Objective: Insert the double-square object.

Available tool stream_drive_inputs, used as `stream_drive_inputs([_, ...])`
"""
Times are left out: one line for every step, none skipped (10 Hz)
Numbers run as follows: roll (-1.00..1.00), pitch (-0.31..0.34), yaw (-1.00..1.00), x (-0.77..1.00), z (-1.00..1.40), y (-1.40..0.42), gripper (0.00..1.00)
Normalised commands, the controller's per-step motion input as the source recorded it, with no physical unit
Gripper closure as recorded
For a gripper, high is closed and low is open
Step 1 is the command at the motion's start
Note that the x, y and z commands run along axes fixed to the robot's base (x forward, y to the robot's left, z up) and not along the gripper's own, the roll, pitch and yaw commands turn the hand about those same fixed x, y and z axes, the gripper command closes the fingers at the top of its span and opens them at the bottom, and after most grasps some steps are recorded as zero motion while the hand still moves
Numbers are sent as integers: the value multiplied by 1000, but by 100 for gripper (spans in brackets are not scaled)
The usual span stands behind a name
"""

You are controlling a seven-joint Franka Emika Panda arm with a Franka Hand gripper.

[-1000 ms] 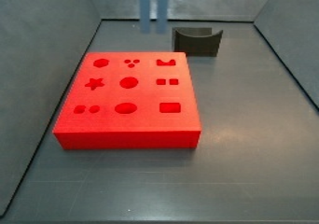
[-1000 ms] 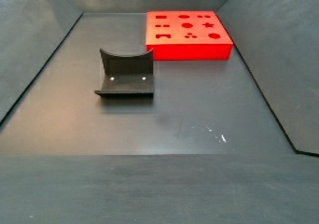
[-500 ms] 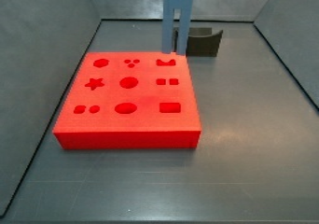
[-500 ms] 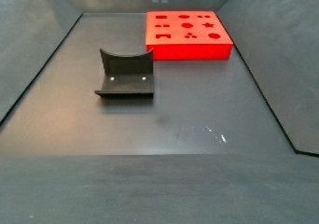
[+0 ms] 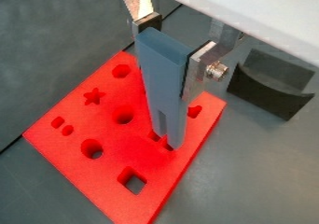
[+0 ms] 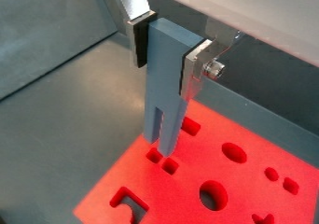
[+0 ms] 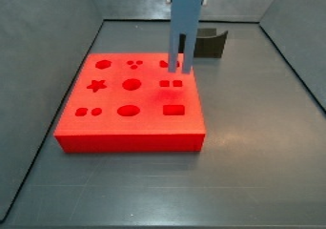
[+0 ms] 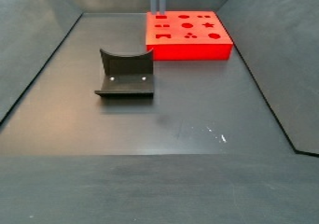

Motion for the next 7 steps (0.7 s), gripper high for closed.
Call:
stream_drive_inputs([0,-53,9,-14,-166,0,100])
stream_drive_inputs([0,0,0,0,-40,0,100])
stream_drive_inputs([0,0,66,0,-157,0,100])
stream_drive_inputs([-39,0,34,0,-114,0,100])
stream_drive_inputs([-30,-4,40,0,-154,0,100])
stream_drive_inputs([-36,-4,26,0,-129,0,100])
stream_drive_inputs([-46,0,23,0,-94,0,100])
